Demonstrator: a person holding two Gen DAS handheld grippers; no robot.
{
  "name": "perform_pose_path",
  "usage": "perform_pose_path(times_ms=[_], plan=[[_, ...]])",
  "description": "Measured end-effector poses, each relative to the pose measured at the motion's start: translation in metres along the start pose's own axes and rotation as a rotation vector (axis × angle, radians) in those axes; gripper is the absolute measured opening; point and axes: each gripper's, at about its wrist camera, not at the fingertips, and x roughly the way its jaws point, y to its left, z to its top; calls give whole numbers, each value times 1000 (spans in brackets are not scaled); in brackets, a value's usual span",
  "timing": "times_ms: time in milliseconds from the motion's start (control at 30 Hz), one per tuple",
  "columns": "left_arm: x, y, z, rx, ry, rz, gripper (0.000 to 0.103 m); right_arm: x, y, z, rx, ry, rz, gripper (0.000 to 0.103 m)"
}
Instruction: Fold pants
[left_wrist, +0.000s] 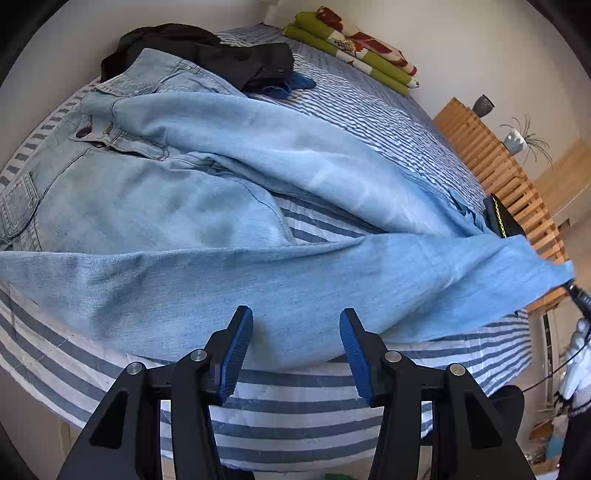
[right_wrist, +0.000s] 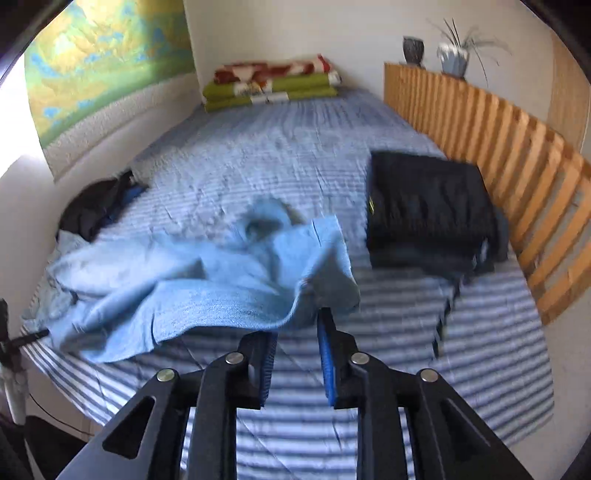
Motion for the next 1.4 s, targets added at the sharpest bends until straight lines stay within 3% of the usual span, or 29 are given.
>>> perform_pose_path(times_ms=[100, 167, 233, 300, 433, 600, 767, 833, 900, 933, 967, 1000, 1033, 1267, 1333, 1400], plan=[[-2, -23, 2, 58, 9, 13, 54, 19, -31, -39, 84, 98, 6, 21], [4, -43, 9, 105, 17, 33, 60, 22, -43, -46, 120, 110, 34, 22], [12, -62, 16, 146, 38, 41, 62, 22, -43, -40, 121, 100, 41, 31], [20, -79, 23, 185, 53, 40, 62, 26, -36, -27, 101, 84, 52, 44], [43, -98, 33, 258, 92, 105, 63, 50, -12, 8, 84, 86, 105, 46], [64, -90, 38, 277, 142, 156, 63, 98, 19, 61, 155, 113, 217, 48], [69, -82, 33, 298, 159, 150, 63, 149, 74, 84, 100, 242, 308, 49], [72, -83, 29, 335, 164, 165, 56, 167, 98, 82, 33, 299, 247, 49], [73, -85, 24, 356, 168, 175, 26, 185, 112, 75, -16, 345, 160, 49], [74, -85, 24, 352, 171, 174, 20, 192, 114, 70, -15, 362, 138, 49], [73, -85, 23, 344, 171, 169, 9, 195, 113, 66, -6, 367, 130, 39], [71, -84, 22, 339, 166, 167, 2, 196, 113, 63, 6, 366, 142, 15], [68, -84, 22, 338, 159, 166, 1, 194, 111, 62, 25, 365, 175, 8], [31, -80, 32, 293, 66, 135, 0, 122, 105, 91, 61, 173, 207, 2], [14, -80, 42, 269, 20, 124, 0, 86, 106, 111, 64, 59, 220, 0], [-3, -83, 53, 267, -22, 101, 0, 35, 107, 130, 52, -113, 227, 0]])
